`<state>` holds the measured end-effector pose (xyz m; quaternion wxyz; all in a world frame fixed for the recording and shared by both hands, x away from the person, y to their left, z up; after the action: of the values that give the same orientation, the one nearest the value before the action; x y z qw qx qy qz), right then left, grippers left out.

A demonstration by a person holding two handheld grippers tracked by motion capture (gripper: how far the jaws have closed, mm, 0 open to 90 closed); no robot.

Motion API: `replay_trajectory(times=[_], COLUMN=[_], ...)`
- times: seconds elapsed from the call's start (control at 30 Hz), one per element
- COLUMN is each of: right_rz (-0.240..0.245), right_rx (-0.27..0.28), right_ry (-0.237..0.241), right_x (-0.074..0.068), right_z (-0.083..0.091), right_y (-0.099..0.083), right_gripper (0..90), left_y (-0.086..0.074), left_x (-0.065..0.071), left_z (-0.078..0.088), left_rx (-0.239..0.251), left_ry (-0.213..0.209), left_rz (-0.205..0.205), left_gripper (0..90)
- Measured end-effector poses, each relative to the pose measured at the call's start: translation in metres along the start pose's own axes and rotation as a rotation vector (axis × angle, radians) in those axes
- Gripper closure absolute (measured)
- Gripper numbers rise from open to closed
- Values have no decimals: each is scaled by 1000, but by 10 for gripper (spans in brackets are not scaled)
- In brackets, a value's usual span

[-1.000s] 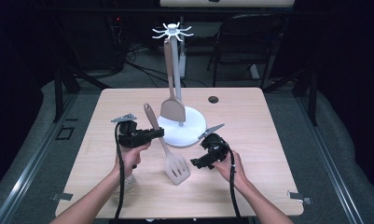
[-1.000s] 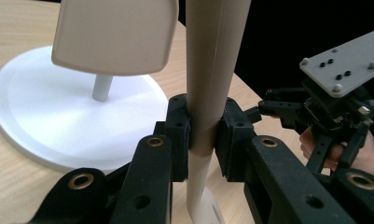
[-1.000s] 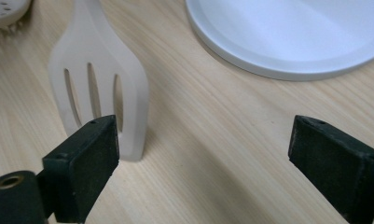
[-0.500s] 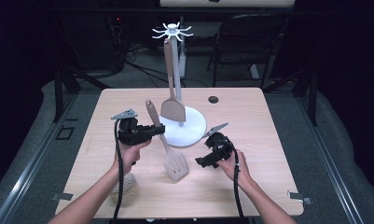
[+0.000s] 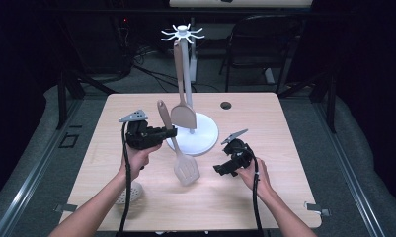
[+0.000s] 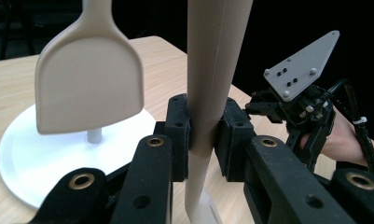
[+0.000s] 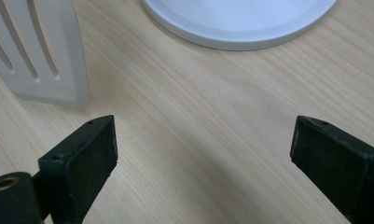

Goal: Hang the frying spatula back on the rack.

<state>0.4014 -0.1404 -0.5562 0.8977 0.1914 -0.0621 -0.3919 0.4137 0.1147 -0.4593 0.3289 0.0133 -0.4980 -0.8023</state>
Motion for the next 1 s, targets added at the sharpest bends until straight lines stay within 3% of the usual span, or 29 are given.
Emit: replay_trajectory(times=[0.27,0.4,1.0], right_rz=[20,6,13], right_rx=[-16,-4,-12], right_ry=[-29,-29,-36], right_x=[2,4,7], right_z=[0,-2,-2], right_y=[0,1,1], right_gripper=[64,65,68], left_y=[15,23,56], left_x=[4,4,14], left_z=[1,2,-6], left_rx=[4,-2,-58], left_ry=[17,27,67], left_rz=[-36,-57,-153], left_gripper=[767,767,767])
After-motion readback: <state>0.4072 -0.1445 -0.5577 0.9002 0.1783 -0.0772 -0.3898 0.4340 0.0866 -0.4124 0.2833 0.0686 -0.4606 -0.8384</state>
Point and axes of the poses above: each handheld gripper's, and its own axes: z roughly backward along the jaws, y roughly out of its top, x roughly to its right, the point moved 5 cm from there along -z, roughly forward along the jaws, and after that the axes turned 10 degrees about -x, right-handed, at the moved point
